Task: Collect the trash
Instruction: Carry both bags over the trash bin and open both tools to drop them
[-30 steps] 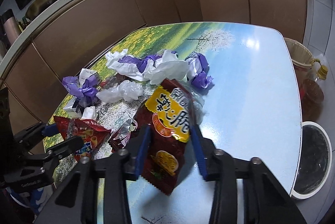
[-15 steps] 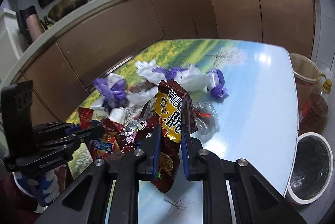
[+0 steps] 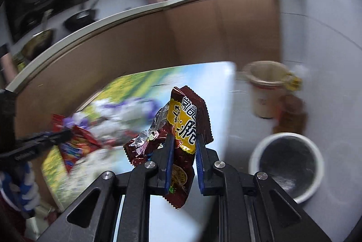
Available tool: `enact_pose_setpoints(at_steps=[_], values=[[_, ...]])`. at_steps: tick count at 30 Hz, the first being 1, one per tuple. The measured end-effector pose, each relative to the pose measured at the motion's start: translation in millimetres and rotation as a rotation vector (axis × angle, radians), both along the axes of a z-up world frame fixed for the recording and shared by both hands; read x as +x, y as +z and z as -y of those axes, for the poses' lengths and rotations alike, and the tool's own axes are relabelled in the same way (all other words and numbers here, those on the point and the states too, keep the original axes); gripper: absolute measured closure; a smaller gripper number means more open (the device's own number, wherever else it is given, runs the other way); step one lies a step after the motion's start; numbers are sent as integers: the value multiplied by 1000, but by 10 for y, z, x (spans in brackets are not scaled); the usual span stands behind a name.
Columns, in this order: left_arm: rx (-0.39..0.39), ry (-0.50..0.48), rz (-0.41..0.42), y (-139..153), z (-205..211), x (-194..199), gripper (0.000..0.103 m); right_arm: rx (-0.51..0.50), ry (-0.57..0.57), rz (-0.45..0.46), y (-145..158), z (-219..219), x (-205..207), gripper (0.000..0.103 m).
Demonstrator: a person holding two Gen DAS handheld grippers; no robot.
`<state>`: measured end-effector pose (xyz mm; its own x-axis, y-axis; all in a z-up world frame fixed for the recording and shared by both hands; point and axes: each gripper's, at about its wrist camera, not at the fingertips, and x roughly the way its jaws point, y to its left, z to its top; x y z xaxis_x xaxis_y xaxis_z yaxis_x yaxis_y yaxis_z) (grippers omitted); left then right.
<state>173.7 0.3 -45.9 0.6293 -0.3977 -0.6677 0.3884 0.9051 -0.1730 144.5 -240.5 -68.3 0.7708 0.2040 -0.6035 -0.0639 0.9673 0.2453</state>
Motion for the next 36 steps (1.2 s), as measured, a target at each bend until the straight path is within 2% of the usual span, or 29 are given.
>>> enact_pose_setpoints(at_steps=[5,8,15,19,25,28,30,34,36], values=[[-10,-143,-14,9,904,366,90,-58,-215,-21,-136,655,-48,85],[-16,-220,-49,-60,1463,609,90,-83,-302,-52,-290,905,-3,85],[48,-304,-108,-399,2631,1086,89,-133,-394,-120,-718,1312,355,84],[75,-309,-156,-625,3024,1298,89,-128,-430,-156,-984,1534,467,84],[114,-295,-232,-988,3428,1543,87,-132,-477,-201,-1294,1794,656,81],[121,-295,-267,-1122,3494,1571,80,-136,-492,-225,-1410,1871,690,74],[124,-297,-275,-1162,3535,1563,80,-132,-499,-226,-1437,1903,690,65],[115,-297,-283,-1160,3516,1556,76,-138,-502,-218,-1401,1879,623,61],[111,-291,-278,-1172,3501,1592,69,-136,-507,-215,-1366,1857,579,56]])
